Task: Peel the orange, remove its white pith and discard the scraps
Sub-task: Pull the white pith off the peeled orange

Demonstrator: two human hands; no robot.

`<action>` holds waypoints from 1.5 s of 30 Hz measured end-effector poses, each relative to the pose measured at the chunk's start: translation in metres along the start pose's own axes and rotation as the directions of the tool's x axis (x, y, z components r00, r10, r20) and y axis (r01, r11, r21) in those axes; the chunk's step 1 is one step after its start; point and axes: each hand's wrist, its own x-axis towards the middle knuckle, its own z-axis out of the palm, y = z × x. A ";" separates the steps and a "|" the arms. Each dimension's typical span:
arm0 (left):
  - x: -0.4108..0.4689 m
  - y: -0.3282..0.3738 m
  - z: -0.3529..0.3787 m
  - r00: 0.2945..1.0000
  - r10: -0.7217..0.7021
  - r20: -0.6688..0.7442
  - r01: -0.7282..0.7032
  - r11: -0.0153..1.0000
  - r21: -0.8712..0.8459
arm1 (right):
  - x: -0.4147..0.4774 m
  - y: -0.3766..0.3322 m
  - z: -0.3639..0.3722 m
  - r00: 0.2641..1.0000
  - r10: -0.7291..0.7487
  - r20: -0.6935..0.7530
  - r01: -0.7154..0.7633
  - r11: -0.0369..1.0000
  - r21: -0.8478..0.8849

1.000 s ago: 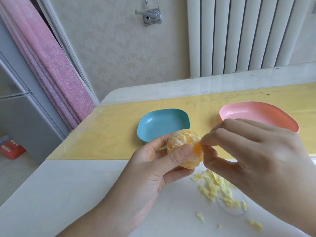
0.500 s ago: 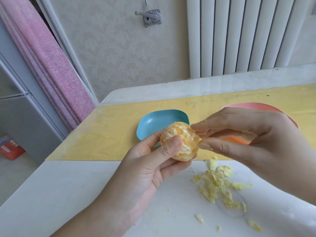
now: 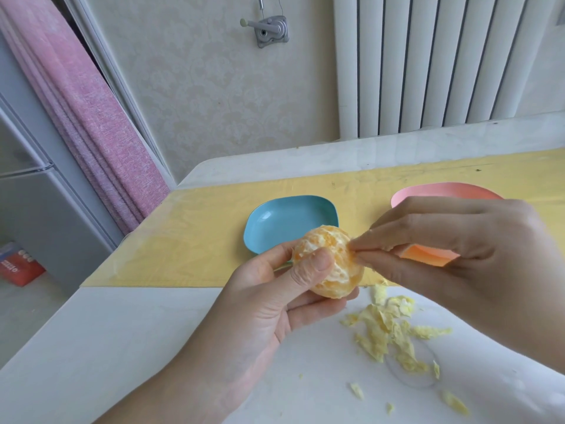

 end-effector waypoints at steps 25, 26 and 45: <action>0.003 -0.006 -0.007 0.997 0.082 0.013 -0.083 0.990 0.111 | -0.006 -0.014 0.013 0.988 0.087 -0.125 -0.091 0.996 -0.026; 0.003 -0.006 -0.006 0.996 0.084 0.014 -0.085 0.990 0.110 | -0.006 -0.014 0.013 0.987 0.097 -0.129 -0.100 0.995 -0.018; 0.010 -0.003 -0.011 0.995 0.096 0.030 -0.093 0.992 -0.083 | -0.001 -0.006 0.003 0.989 0.144 -0.031 -0.139 0.983 0.118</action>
